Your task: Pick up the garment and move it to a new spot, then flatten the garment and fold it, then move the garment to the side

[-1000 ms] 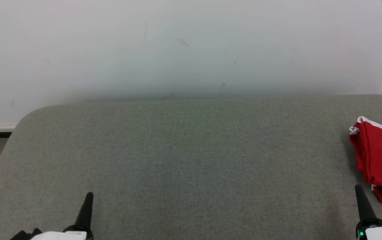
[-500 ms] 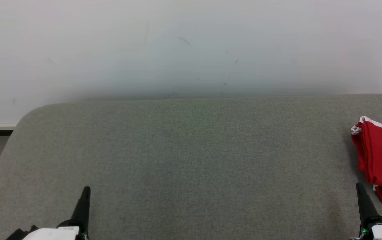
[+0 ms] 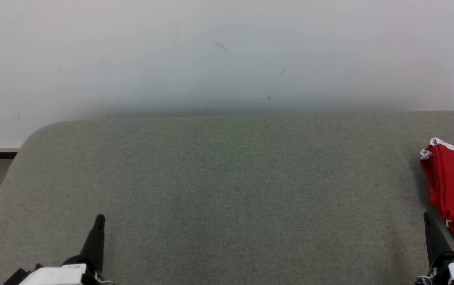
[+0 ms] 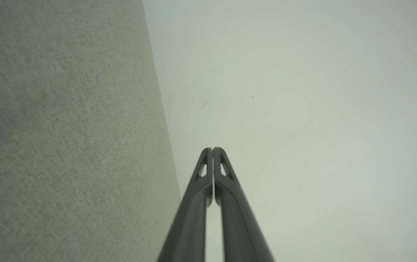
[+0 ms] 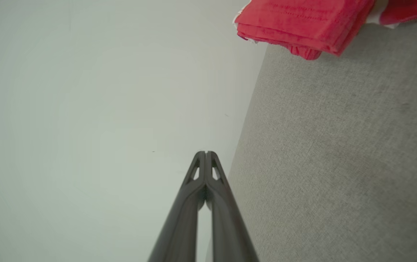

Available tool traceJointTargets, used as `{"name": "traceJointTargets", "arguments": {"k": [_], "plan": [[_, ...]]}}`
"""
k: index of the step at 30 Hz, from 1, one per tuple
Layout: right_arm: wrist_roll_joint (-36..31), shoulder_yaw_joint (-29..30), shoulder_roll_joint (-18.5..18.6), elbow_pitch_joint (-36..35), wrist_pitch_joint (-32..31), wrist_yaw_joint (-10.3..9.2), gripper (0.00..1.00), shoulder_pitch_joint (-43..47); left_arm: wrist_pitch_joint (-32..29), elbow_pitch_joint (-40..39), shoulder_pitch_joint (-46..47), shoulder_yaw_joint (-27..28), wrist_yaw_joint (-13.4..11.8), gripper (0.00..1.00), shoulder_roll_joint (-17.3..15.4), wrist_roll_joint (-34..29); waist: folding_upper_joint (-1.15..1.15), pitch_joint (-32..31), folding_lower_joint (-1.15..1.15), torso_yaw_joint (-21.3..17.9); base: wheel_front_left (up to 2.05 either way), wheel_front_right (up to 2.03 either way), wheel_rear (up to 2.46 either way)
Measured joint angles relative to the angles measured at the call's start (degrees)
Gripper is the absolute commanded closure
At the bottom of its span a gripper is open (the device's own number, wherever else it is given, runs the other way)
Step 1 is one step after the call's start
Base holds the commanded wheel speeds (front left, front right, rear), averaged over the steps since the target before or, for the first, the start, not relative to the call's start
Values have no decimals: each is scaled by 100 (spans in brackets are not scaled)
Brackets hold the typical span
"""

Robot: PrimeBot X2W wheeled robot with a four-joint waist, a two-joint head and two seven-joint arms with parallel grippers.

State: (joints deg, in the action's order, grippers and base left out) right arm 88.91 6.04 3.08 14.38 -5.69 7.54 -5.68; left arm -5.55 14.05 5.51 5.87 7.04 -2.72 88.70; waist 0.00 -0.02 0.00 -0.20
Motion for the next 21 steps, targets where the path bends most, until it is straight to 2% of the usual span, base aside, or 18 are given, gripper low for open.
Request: {"name": "traceJointTargets", "arguments": {"k": [10, 21], "plan": [[319, 44, -25, -21, -83, 0, 100, -15, -94, 1, 47, 58, 26, 100, -1, 321, 0, 19, 0, 19, 0, 0, 0], [344, 46, -29, -25, -87, 0, 100, -19, -94, 1, 51, 64, 34, 100, -1, 328, 0, 19, 0, 20, 0, 0, 0]]}}
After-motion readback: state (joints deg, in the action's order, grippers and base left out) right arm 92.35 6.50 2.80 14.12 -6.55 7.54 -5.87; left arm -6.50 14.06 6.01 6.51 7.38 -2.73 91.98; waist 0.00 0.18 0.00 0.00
